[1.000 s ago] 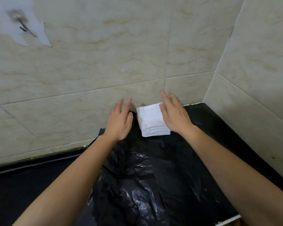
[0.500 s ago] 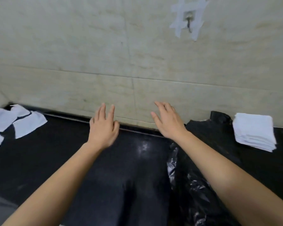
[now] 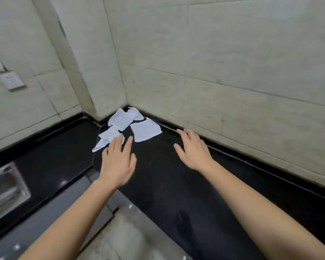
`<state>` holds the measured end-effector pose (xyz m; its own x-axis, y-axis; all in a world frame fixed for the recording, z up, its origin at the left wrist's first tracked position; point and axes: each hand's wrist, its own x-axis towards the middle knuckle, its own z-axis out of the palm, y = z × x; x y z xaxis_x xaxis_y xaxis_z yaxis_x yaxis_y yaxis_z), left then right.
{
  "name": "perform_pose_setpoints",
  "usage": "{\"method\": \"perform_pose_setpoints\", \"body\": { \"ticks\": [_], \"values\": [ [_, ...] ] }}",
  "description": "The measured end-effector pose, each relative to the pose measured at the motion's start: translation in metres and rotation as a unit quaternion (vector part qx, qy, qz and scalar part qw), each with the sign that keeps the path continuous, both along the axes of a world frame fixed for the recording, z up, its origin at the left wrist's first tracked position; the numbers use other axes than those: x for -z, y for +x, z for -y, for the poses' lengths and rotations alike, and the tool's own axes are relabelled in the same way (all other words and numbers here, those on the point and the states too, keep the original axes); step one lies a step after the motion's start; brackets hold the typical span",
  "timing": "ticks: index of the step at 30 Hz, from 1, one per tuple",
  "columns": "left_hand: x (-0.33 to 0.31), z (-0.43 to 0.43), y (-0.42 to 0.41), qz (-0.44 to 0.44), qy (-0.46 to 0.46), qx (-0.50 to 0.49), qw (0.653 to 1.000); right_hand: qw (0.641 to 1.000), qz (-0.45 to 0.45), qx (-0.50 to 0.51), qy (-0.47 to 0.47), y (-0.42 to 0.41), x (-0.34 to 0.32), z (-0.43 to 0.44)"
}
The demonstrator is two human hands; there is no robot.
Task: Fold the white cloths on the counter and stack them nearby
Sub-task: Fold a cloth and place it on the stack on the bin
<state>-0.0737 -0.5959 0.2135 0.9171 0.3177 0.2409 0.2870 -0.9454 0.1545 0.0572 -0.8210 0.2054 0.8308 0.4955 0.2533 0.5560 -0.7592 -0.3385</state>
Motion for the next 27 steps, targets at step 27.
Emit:
{"method": "perform_pose_setpoints", "body": {
  "ticks": [27],
  "values": [
    [0.137,-0.394,0.147,-0.169,-0.126,-0.138,0.968,0.969,-0.227,-0.073,-0.06,0.178,0.149,-0.421]
  ]
}}
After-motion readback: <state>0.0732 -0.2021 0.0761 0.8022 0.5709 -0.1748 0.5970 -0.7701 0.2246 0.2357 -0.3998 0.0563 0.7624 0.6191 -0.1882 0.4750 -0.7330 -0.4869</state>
